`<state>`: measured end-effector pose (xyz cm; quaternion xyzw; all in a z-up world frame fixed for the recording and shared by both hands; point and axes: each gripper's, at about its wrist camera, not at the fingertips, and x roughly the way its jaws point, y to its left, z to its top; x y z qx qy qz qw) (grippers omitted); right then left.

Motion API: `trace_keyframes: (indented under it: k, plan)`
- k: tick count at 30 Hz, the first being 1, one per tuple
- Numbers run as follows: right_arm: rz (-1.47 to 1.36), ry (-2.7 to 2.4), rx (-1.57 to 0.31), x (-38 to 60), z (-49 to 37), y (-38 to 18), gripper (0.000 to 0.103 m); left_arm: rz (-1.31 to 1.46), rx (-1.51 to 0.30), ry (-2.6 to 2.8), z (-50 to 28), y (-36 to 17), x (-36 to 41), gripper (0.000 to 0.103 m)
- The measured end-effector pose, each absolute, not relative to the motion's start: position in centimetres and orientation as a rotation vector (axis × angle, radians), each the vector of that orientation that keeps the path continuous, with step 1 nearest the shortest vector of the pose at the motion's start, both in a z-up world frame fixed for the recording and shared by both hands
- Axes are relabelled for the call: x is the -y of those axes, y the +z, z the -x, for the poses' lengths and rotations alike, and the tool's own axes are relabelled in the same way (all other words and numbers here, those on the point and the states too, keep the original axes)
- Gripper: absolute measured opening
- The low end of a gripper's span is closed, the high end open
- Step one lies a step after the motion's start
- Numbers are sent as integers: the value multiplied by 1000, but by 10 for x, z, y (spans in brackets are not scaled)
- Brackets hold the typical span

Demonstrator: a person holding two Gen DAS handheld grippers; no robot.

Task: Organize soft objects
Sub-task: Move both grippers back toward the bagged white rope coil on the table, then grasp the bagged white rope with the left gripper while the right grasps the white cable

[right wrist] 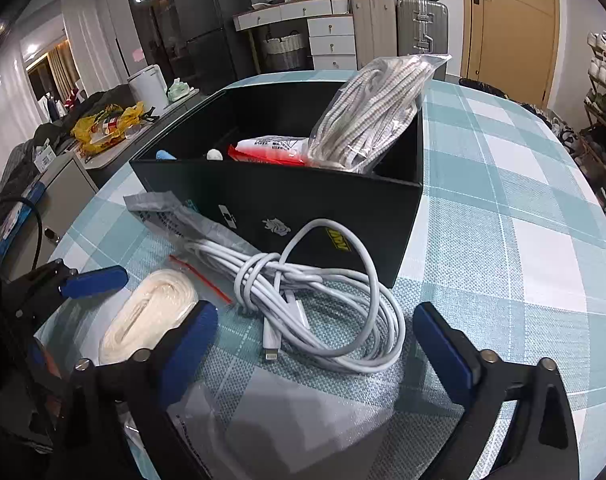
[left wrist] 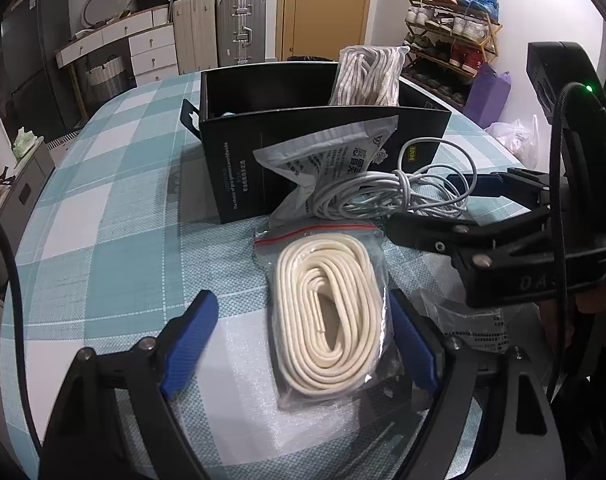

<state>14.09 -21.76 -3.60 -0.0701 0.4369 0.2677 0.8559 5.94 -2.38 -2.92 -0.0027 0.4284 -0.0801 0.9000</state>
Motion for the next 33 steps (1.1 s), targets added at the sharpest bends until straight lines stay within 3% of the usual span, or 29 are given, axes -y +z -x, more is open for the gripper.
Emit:
trace_keyframes:
  k: [5, 7, 11, 15, 20, 22, 33]
  plan:
    - [151, 551, -924, 216, -143, -35, 81, -2, -885, -171, -58, -29, 27, 79]
    - [158, 548, -922, 215, -143, -36, 79, -17, -879, -182, -56, -29, 30, 73]
    - [162, 552, -919, 215, -141, -36, 78, -48, -866, -213, -52, -28, 37, 50]
    - [165, 558, -914, 218, -138, -36, 75, -56, -861, -216, -51, -26, 39, 42]
    - [150, 568, -899, 228, -133, -33, 75, -22, -859, -224, -48, -24, 34, 40]
    - [140, 576, -896, 233, -131, -31, 67, 0, -856, -230, -47, -23, 31, 39]
    - [100, 592, -833, 253, -116, -19, 67, 62, -801, -231, -36, -6, 18, 38]
